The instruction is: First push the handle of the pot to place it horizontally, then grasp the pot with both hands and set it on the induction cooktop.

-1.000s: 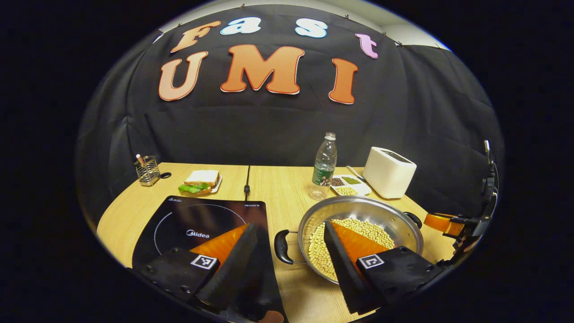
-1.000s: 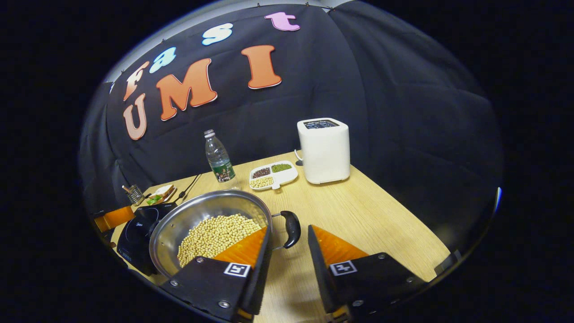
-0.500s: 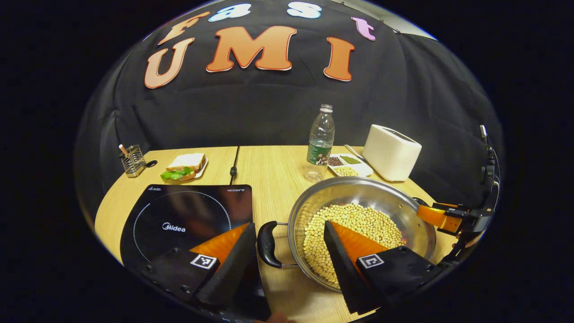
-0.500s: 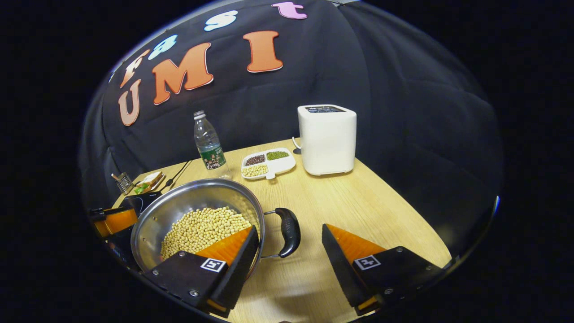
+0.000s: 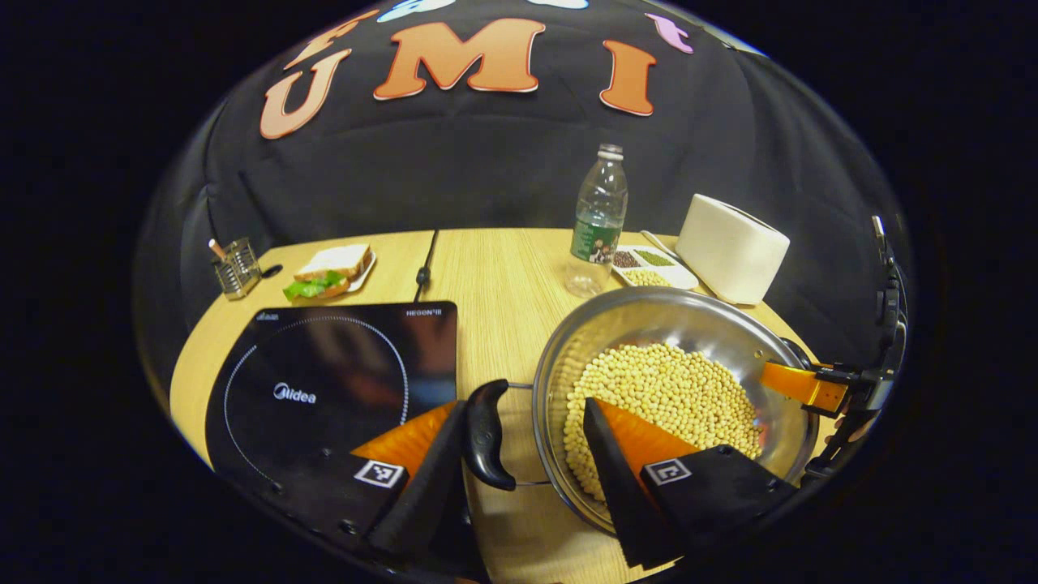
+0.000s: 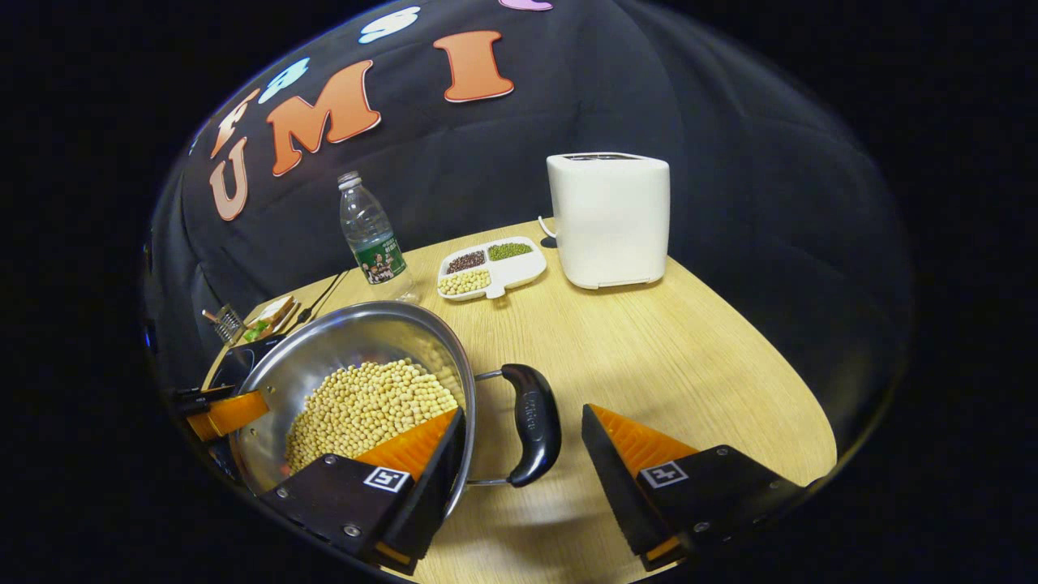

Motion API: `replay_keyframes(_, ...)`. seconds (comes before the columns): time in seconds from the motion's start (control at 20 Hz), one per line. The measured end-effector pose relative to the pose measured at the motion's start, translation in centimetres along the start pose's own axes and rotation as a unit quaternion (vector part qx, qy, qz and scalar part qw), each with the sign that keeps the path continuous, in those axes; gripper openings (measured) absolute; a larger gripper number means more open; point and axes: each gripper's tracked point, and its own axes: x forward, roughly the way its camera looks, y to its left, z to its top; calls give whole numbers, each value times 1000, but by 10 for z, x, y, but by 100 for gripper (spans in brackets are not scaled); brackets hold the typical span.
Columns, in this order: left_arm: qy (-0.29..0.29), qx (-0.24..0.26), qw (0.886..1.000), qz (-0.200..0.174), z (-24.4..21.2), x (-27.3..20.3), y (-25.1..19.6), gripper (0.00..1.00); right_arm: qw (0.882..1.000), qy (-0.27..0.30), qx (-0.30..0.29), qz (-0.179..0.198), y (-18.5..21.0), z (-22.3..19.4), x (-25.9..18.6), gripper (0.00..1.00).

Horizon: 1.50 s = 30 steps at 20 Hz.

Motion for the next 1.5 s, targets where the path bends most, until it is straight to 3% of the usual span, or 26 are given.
replay_keyframes(0.1,4,11,1000,3,-3,3,-1,90,1000,10,11,19,10,-3,2,79)
replay_keyframes(0.15,5,22,1000,11,-2,4,3,92,1000,9,16,9,8,-2,3,60)
replay_keyframes(0.2,8,30,999,13,-5,5,3,89,1000,12,19,5,6,-2,4,61)
replay_keyframes(0.25,4,35,999,21,-5,9,7,86,1000,12,23,4,5,-2,3,54)
replay_keyframes(0.3,5,31,999,20,-5,7,7,77,1000,14,26,3,5,-2,3,58)
replay_keyframes(0.55,30,-9,999,10,-6,6,8,65,999,19,38,0,6,-3,1,49)
replay_keyframes(0.6,34,-11,999,13,-4,4,9,58,999,18,43,1,7,-3,1,45)
replay_keyframes(0.7,37,-6,999,18,-5,3,8,54,998,17,56,-2,7,-1,3,44)
replay_keyframes(1.05,19,-12,1000,8,15,-16,2,54,997,-10,73,-6,7,22,-25,40)
replay_keyframes(1.45,3,-25,1000,17,39,-48,34,55,997,-24,70,8,50,46,-45,40)
replay_keyframes(1.5,0,-25,999,20,42,-54,41,51,997,-25,68,12,57,48,-47,40)
